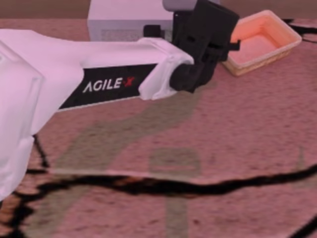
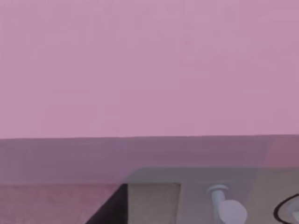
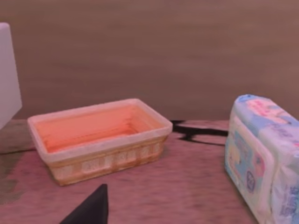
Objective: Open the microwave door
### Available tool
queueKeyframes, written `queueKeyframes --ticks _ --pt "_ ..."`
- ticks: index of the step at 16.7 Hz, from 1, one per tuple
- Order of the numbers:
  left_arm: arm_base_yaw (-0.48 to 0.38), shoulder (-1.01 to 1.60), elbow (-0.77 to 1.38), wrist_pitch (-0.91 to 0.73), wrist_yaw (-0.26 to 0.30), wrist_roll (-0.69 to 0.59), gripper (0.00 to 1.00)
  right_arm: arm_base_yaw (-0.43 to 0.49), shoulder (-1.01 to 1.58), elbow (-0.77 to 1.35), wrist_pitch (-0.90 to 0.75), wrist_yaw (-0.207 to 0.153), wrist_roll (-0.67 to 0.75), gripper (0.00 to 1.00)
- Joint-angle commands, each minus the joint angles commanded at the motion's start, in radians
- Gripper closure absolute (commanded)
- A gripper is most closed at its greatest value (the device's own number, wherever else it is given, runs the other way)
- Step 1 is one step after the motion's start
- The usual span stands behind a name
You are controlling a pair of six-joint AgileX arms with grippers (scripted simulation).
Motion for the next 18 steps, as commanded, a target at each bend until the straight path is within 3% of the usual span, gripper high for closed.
queueKeyframes --ticks 9,17,18 --pt "0.000 0.000 0.000 0.000 0.000 0.000 0.98 0.000 0.000 0.000 0.000 0.000 0.000 0.00" --pt "0.000 0.000 0.000 0.000 0.000 0.000 1.00 0.000 0.000 0.000 0.000 0.000 0.000 0.00" --pt "-0.062 -0.027 -0.038 0.001 0.003 -0.002 1.00 0.000 0.000 0.000 0.000 0.000 0.000 0.00"
